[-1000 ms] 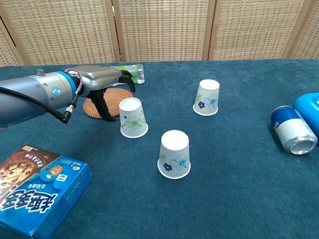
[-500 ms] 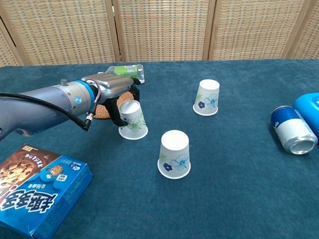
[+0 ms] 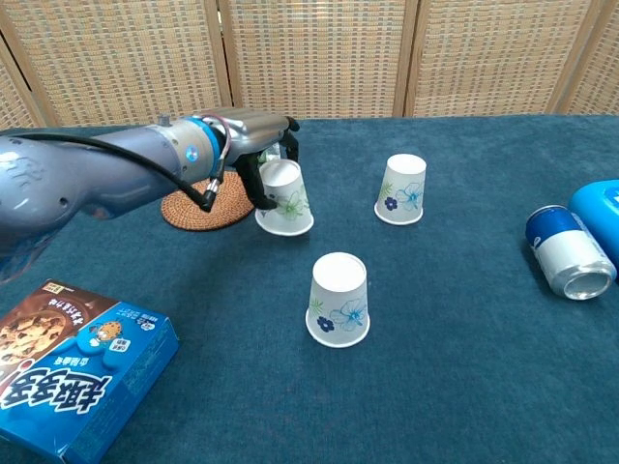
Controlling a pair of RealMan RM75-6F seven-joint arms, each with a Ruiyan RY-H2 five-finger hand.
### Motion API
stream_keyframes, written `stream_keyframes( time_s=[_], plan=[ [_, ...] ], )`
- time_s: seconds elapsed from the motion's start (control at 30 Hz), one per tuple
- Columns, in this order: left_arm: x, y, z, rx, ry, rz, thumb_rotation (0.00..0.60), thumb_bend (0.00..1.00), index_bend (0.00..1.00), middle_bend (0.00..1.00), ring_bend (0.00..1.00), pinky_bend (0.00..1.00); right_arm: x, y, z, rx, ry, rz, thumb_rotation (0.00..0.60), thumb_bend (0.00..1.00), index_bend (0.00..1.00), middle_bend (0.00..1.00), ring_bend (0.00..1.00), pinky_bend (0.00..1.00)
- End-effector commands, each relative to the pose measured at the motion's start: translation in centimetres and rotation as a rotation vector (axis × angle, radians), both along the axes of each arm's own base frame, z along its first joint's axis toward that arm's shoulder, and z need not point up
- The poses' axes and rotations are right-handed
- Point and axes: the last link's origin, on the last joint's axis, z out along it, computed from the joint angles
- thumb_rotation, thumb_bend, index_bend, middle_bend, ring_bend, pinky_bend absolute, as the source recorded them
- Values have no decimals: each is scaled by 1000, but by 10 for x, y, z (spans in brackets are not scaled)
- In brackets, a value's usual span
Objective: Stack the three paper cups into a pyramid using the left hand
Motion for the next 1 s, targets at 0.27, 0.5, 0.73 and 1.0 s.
stream_keyframes(
  time_s=[0.27,0.5,0.73,1.0],
  plan=[
    [40,28,-15,2,-18,14,600,299,391,0,0,114,-9,-2,4,-9,-12,-38,600,152,50,0,0,111],
    [54,39,-34,-5,-20,38,600,299,386,0,0,114,-13,-3,9,-21,-30,-54,600,152,50,0,0,112],
    [67,44,-51,-25,-42,54,600,298,386,0,0,114,-19,-5,13,-36,-47,-75,600,152,50,0,0,112],
    [72,46,-61,-24,-31,43,600,298,380,0,0,112,-22,-7,13,-33,-51,-87,600,152,50,0,0,112]
  ],
)
